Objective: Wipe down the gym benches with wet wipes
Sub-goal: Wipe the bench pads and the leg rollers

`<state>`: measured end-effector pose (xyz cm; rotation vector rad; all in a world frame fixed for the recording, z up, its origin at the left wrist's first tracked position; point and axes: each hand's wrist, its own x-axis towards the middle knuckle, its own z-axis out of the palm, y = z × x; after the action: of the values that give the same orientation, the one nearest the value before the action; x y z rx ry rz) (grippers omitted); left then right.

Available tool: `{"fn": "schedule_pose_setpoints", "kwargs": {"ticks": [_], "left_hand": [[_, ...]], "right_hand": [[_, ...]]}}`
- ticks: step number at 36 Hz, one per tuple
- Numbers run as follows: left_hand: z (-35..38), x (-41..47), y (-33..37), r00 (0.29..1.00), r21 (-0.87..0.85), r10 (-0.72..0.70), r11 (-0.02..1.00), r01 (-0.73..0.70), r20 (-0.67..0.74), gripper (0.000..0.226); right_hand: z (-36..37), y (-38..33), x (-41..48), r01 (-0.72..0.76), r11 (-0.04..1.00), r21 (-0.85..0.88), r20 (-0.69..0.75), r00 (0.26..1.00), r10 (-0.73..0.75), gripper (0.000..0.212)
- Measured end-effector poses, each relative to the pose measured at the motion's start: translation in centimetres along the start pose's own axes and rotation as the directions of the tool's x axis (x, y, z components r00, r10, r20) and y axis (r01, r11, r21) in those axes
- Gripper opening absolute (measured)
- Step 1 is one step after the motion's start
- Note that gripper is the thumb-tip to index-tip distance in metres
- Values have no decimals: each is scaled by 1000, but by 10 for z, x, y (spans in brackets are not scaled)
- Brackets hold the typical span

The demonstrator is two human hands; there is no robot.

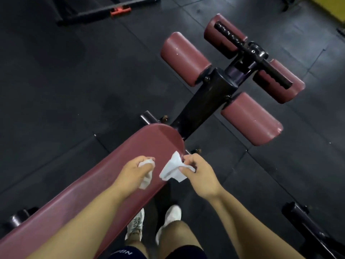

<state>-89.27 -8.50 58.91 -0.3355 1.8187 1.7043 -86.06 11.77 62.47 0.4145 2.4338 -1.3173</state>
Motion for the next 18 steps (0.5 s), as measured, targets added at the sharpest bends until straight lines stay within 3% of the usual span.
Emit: {"fn": "schedule_pose_setpoints", "kwargs": {"ticks": [3,10,15,18], "left_hand": [[-10,17,-4,992,-24,-33,999,30,-125,10],[-21,48,-17,912,86,-45,992,88,-408,20],[-17,65,-27,872,81,-127,979,186,-472,28],[-13,77,-32,854,-2,-207,972,235,-478,39]], "right_hand": [[-6,5,25,-88,996,4,55,995,87,11],[-17,27,97,-57,956,-287,163,981,107,17],[-21,37,157,-66,940,-336,279,946,166,16],[-17,41,194,-49,951,-304,268,954,135,35]]}}
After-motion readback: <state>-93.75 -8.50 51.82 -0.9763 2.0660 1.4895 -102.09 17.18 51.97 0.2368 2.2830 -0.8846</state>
